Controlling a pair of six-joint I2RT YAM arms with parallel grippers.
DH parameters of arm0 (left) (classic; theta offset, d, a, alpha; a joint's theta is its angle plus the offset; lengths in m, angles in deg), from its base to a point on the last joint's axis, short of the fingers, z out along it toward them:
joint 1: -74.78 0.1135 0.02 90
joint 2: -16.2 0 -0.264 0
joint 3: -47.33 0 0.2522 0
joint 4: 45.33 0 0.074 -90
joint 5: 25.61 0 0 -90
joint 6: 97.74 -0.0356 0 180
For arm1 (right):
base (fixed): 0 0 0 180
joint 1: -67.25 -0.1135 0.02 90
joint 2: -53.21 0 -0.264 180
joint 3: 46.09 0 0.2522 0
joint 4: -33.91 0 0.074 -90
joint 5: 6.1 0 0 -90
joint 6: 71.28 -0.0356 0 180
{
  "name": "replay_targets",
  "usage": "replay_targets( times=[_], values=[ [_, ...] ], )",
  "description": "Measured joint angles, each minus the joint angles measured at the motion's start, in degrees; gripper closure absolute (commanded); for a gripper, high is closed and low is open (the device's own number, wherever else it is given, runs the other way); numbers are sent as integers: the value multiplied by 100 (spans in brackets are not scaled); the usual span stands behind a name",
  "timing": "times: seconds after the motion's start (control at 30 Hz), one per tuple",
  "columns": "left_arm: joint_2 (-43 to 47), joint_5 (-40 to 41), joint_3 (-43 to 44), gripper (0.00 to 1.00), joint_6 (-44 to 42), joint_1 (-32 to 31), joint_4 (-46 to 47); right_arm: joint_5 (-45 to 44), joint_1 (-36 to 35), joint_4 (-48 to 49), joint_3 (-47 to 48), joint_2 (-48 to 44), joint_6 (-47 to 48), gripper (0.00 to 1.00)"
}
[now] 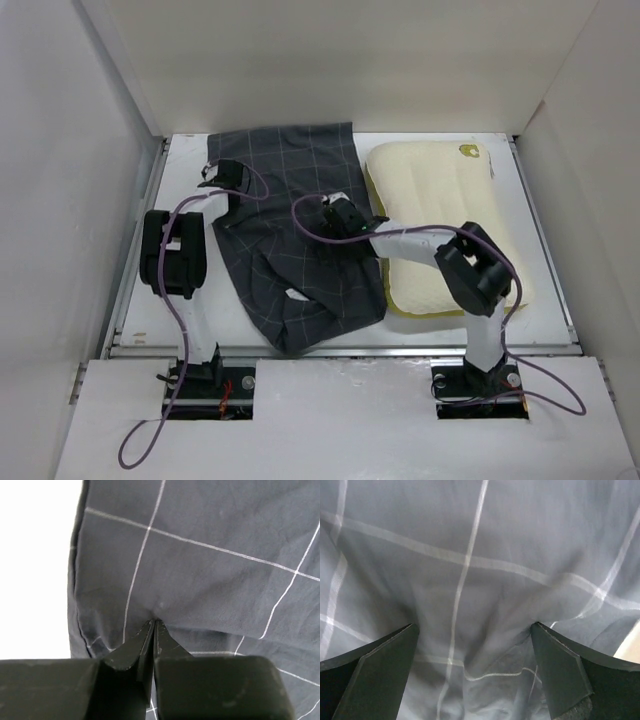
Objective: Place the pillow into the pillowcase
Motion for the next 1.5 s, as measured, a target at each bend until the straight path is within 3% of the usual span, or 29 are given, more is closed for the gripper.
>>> replay_targets(
  times=[0.13, 0.37, 0.5, 0.6, 0.73, 0.77, 0.8, 0.97, 1.13, 1.27, 1.33, 1.5],
  values=[
    [518, 92, -780, 100, 304, 35, 326, 275, 236, -101, 977, 664, 63, 1],
    [2485, -570, -2892, 100, 1032, -9, 48, 916, 723, -627, 3633, 2310, 356, 1],
    [4352, -981, -3860, 100, 1633, -684, -402, 1287, 841, -1001, 4780, 2951, 555, 1],
    [5775, -1115, -4057, 100, 2144, -1137, -857, 1508, 883, -1165, 4896, 2940, 796, 1],
    [7200, -907, -3698, 62, 2413, -1368, -1405, 1635, 903, -1198, 4505, 2448, 1167, 1],
    [7348, -750, -3467, 11, 2409, -1384, -1532, 1646, 909, -1202, 4297, 2190, 1228, 1],
    [7381, -592, -3204, 0, 2343, -1401, -1617, 1657, 914, -1204, 4089, 1917, 1266, 1],
    [6470, -98, -2267, 0, 1827, -1401, -1318, 1762, 1047, -1012, 2780, -55, 1322, 1],
    [4559, -138, -1784, 0, 1049, -1322, -557, 1751, 997, -621, 1027, -1672, 1088, 1],
    [3126, -149, -1220, 10, 568, -1062, -264, 1556, 507, -678, -155, -1786, 826, 4],
    [2505, -155, -859, 10, 387, -883, -177, 1508, 306, -826, -551, -1644, 728, 5],
    [1427, -136, -138, 10, 94, -564, 15, 1268, 111, -1001, -734, -1364, 588, 14]
  ],
)
